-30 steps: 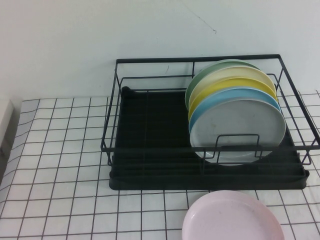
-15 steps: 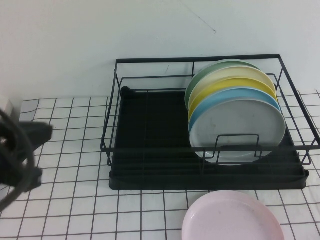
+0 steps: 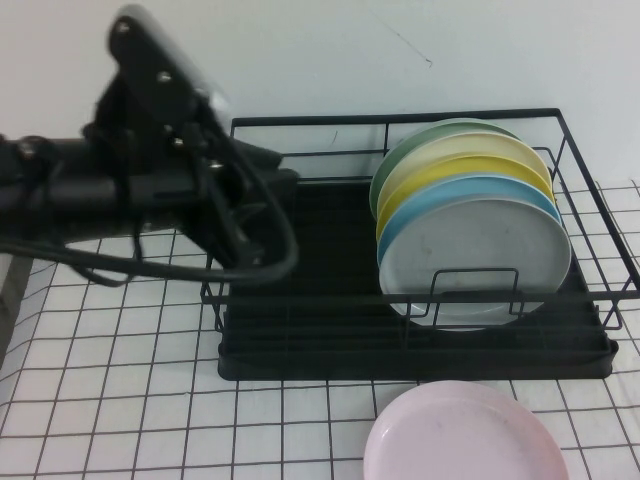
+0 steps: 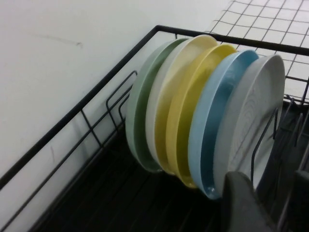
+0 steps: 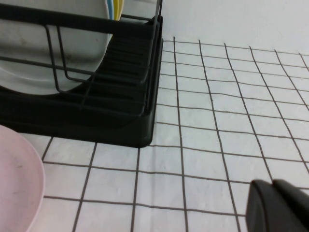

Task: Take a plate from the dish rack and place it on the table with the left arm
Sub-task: Grasp the plate from the shelf

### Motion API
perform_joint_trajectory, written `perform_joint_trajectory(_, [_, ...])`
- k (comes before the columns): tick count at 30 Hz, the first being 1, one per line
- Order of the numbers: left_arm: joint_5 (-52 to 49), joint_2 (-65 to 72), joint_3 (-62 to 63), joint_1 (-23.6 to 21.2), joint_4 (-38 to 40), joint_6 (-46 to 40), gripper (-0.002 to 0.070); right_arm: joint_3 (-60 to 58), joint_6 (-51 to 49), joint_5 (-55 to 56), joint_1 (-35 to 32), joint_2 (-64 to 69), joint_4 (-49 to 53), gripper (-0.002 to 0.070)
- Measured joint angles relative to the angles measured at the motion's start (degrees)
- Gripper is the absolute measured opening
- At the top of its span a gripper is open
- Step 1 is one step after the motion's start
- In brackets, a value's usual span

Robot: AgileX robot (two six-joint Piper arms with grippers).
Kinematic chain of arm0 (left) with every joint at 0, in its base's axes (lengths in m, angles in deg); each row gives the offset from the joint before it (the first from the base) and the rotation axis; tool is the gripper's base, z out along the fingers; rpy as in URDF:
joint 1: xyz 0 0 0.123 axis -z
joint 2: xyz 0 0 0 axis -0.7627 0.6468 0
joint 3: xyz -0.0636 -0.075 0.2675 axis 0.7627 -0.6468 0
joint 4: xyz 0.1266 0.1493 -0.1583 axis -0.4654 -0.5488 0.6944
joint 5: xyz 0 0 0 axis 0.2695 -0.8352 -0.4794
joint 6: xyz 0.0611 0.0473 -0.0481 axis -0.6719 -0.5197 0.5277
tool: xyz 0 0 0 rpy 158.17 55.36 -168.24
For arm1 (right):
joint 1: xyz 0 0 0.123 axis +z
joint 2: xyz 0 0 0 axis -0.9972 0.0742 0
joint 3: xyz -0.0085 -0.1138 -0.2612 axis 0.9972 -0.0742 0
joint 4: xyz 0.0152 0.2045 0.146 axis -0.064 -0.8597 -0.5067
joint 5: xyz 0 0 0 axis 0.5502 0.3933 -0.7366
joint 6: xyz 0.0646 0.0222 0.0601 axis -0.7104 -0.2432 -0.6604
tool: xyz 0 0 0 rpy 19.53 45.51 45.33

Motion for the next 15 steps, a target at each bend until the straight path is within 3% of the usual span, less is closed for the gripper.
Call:
perform_joint_trajectory(5, [11.97,6.92,2.01,9.4,1.71,-7.12,0.0404,0.0,0.0,0.0,0.0,0.0,0.0,-0.0001])
perform_joint_trajectory(7, [15.74,9.81,2.5,11.82,2.12,-9.63,0.0457,0.0,0.0,0.0,0.0,0.0,0.0,-0.0001])
perform_joint_trajectory(10, [18.69,14.26,3.73,15.26,2.5,-13.93,0.0452,0.0,0.0,0.0,0.0,0.0,0.0,-0.0001])
perform_joint_trajectory(15, [22.5,20.18,6.97,17.71,3.75,-16.08,0.0381,0.0,0.0,0.0,0.0,0.0,0.0,-0.0001])
